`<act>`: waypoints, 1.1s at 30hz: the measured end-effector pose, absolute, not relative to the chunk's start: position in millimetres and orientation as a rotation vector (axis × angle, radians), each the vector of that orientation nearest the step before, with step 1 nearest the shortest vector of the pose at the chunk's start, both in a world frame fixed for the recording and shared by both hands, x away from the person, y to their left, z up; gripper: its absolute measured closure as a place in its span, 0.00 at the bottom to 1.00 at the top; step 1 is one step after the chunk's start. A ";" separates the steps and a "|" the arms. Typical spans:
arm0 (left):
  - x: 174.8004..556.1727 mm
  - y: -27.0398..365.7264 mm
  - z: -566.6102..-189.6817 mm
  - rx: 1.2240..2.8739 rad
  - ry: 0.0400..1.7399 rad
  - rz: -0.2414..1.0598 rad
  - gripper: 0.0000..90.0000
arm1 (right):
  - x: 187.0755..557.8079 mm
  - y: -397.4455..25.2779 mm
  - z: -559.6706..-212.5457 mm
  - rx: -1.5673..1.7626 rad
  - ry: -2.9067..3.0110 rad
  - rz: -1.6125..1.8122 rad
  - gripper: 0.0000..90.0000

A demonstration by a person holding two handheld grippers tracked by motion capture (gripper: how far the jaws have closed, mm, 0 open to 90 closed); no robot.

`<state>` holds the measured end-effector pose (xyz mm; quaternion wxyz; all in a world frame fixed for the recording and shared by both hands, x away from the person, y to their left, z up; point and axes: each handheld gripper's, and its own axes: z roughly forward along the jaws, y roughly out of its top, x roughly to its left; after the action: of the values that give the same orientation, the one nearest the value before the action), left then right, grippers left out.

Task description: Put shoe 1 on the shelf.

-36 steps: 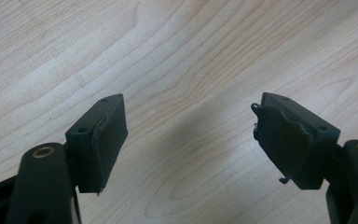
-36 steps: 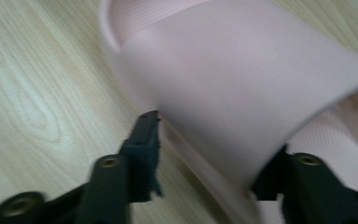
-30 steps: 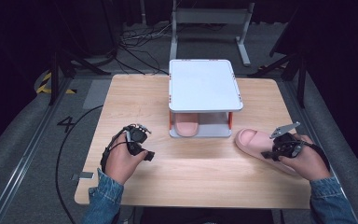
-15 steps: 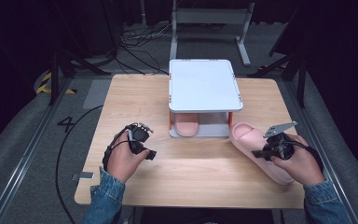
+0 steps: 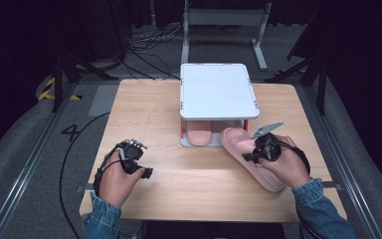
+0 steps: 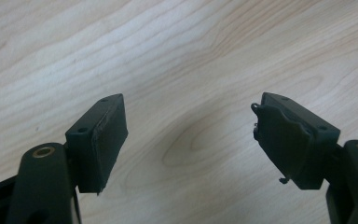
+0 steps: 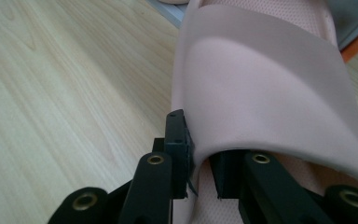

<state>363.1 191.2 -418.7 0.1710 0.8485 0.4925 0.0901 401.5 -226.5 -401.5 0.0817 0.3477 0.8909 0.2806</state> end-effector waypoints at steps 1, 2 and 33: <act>360.6 194.3 -419.0 2.405 1.411 0.257 0.28 | 403.3 -223.3 -402.8 1.040 2.664 0.827 0.88; 358.4 196.4 -419.3 2.397 1.422 0.259 0.28 | 406.5 -218.5 -405.2 1.033 2.666 0.821 0.88; 382.3 172.6 -418.4 2.440 1.327 0.239 0.28 | 387.9 -287.9 -391.2 1.232 2.482 0.779 0.57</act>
<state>382.3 172.6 -418.4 0.1757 0.8616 0.4686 0.0844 387.9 -287.9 -391.2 0.1315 0.4243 0.8548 0.2683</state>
